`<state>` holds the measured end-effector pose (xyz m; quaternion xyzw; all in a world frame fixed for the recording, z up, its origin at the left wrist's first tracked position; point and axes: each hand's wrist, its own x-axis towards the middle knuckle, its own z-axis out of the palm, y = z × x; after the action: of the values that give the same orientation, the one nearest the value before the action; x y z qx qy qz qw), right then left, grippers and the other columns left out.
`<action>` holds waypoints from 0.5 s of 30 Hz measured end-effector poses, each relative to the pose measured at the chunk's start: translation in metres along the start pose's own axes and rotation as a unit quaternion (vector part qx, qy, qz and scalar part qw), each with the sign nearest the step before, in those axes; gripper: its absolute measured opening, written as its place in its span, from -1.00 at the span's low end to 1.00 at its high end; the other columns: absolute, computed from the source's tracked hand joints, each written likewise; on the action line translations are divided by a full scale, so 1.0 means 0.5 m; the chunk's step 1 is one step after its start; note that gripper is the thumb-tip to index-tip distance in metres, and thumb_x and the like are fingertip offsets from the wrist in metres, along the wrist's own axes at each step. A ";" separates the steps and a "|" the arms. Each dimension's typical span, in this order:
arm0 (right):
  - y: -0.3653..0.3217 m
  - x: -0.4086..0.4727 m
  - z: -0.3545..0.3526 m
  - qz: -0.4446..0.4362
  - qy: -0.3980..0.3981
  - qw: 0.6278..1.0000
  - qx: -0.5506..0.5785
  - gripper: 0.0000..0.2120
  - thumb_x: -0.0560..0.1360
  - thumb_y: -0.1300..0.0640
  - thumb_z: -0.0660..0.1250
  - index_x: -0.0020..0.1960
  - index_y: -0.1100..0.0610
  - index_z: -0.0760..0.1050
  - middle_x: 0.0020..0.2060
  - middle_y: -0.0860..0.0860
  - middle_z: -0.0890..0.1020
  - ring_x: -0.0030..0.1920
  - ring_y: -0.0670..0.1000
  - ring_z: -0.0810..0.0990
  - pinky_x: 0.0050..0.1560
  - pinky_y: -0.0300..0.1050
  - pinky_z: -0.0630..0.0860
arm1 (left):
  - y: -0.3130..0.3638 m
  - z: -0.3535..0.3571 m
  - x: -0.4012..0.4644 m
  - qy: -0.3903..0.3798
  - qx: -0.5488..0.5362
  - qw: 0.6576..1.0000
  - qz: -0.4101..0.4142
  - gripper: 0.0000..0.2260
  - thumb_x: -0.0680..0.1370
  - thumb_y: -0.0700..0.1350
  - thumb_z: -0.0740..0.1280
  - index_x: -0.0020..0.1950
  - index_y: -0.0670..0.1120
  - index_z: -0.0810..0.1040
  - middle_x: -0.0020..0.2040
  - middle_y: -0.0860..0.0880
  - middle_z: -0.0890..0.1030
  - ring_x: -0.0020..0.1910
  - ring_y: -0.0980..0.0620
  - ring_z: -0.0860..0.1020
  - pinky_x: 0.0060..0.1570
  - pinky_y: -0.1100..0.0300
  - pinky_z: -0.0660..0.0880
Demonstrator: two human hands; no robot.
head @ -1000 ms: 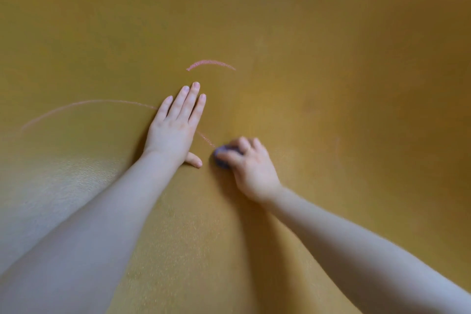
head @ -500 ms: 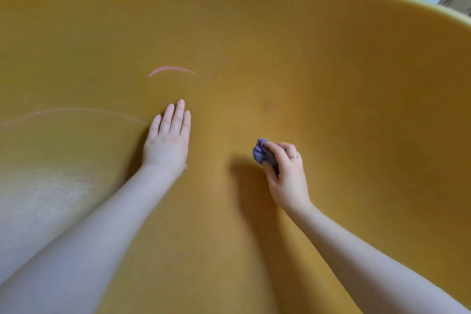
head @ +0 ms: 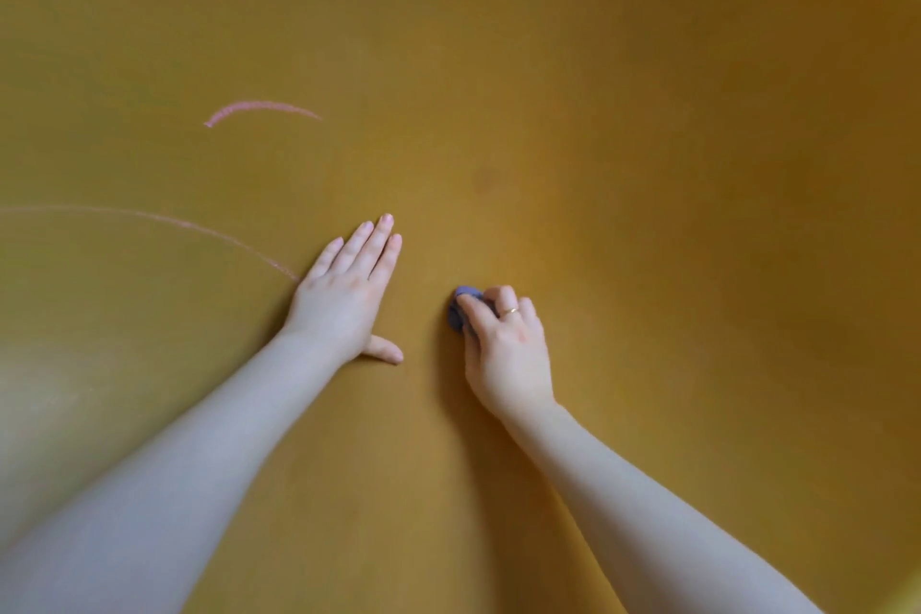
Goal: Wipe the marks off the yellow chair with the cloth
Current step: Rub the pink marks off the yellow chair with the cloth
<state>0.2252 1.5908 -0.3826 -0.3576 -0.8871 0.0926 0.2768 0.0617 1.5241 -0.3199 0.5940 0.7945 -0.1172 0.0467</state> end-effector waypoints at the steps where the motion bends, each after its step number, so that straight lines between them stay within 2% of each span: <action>1: -0.008 -0.016 0.000 -0.006 -0.019 1.000 0.014 -0.77 0.42 0.24 0.21 0.02 0.12 0.56 -0.10 0.13 0.55 -0.30 0.15 0.43 -0.24 -0.06 0.43 | 0.002 -0.002 -0.002 -0.004 0.001 1.000 -0.002 0.13 0.28 0.35 0.36 0.51 -0.12 -0.28 0.51 -0.06 -0.34 0.51 0.02 -0.24 0.47 0.11 -0.20; 4: -0.009 -0.029 -0.014 -0.044 -0.073 0.996 0.029 -0.78 0.42 0.24 0.26 0.04 0.11 0.54 -0.09 0.12 0.55 -0.31 0.14 0.43 -0.25 -0.05 0.48 | 0.007 -0.011 -0.007 -0.013 0.008 1.000 -0.008 0.12 0.29 0.35 0.36 0.51 -0.12 -0.27 0.51 -0.06 -0.34 0.52 0.01 -0.24 0.47 0.11 -0.19; 6: 0.014 0.002 -0.032 -0.071 -0.078 0.994 0.001 -0.76 0.41 0.23 0.26 0.05 0.11 0.55 -0.13 0.14 0.55 -0.31 0.16 0.45 -0.30 -0.03 0.51 | 0.007 -0.017 -0.006 -0.013 0.010 1.000 -0.011 0.12 0.29 0.35 0.36 0.51 -0.13 -0.27 0.51 -0.06 -0.35 0.52 0.01 -0.24 0.47 0.11 -0.19; 8: 0.053 0.048 -0.061 -0.049 -0.035 0.997 -0.050 -0.71 0.37 0.26 0.29 0.07 0.10 0.56 -0.14 0.16 0.55 -0.29 0.19 0.48 -0.30 -0.04 0.49 | 0.008 -0.020 -0.005 -0.012 0.012 1.000 -0.011 0.12 0.30 0.36 0.35 0.51 -0.12 -0.28 0.51 -0.06 -0.35 0.51 0.01 -0.24 0.47 0.11 -0.19; 12: 0.137 0.122 -0.114 0.068 0.097 0.987 -0.113 -0.71 0.38 0.31 0.34 0.08 0.13 0.55 -0.04 0.21 0.55 -0.22 0.23 0.49 -0.25 -0.01 0.44 | 0.010 -0.013 0.001 -0.012 0.013 1.000 -0.015 0.13 0.29 0.36 0.35 0.51 -0.12 -0.30 0.50 -0.05 -0.37 0.51 0.03 -0.26 0.46 0.11 -0.21; 15: 0.113 0.112 -0.077 0.091 0.120 0.984 -0.095 -0.68 0.35 0.38 0.30 0.07 0.16 0.55 -0.02 0.22 0.55 -0.22 0.22 0.46 -0.22 -0.01 0.48 | 0.007 -0.006 0.004 -0.006 0.014 1.000 -0.017 0.13 0.29 0.36 0.35 0.51 -0.12 -0.30 0.50 -0.04 -0.36 0.51 0.03 -0.26 0.46 0.11 -0.21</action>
<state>0.2465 1.6690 -0.3475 -0.4700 -0.8159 -0.0115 0.3365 0.0646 1.5275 -0.3177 0.5800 0.8026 -0.1331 0.0412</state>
